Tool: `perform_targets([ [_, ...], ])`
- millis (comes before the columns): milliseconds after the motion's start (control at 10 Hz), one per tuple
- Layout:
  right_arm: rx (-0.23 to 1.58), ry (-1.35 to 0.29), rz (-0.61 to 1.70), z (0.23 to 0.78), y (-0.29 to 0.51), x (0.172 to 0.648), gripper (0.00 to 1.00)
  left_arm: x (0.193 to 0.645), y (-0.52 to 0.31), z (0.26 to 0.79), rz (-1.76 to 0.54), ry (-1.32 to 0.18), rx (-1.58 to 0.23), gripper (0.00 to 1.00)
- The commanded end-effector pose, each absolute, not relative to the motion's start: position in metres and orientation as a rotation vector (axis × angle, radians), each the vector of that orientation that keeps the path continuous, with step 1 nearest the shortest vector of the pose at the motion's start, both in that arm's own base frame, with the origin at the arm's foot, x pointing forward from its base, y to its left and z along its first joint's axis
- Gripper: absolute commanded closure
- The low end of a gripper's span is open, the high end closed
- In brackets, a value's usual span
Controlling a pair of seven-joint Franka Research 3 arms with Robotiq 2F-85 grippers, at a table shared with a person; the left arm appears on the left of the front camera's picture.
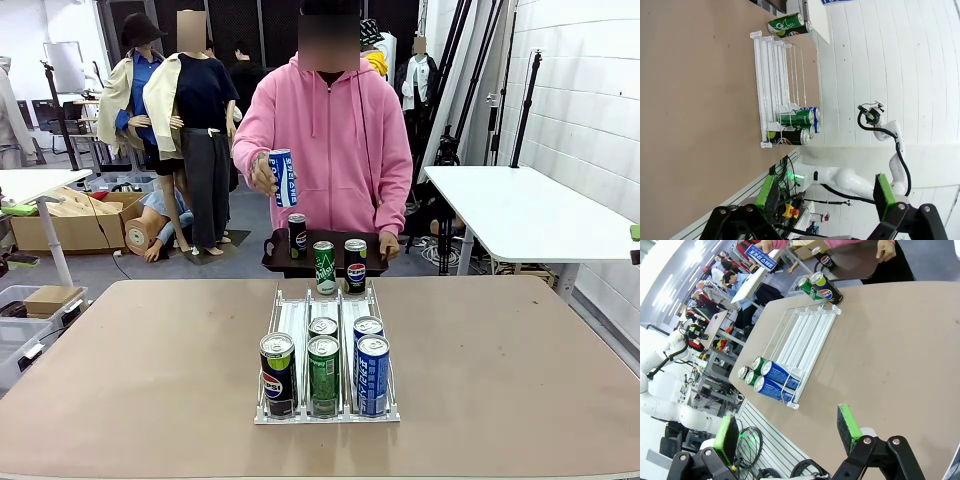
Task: Retrieve and hand over the desired beverage to the person.
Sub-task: Pick up another can of the same type that the person held from the Automatic Can Dispenser.
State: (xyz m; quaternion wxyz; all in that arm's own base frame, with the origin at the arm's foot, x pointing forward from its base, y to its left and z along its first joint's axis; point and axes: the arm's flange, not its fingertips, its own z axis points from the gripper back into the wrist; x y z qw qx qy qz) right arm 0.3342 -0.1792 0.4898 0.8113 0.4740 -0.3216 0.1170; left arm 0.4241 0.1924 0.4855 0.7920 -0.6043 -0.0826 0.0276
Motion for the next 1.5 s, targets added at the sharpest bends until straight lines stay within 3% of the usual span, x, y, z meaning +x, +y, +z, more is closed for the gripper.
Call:
perform_targets([
  [0,1.025,-0.698,0.258,0.4906,-0.179,0.3351,0.0,0.424,0.1925,0.4858,0.059,-0.179,-1.3,0.0],
  [1400,1.025,-0.698,0.258,0.4906,-0.179,0.3351,0.0,0.424,0.1925,0.4858,0.059,-0.179,-1.3,0.0],
])
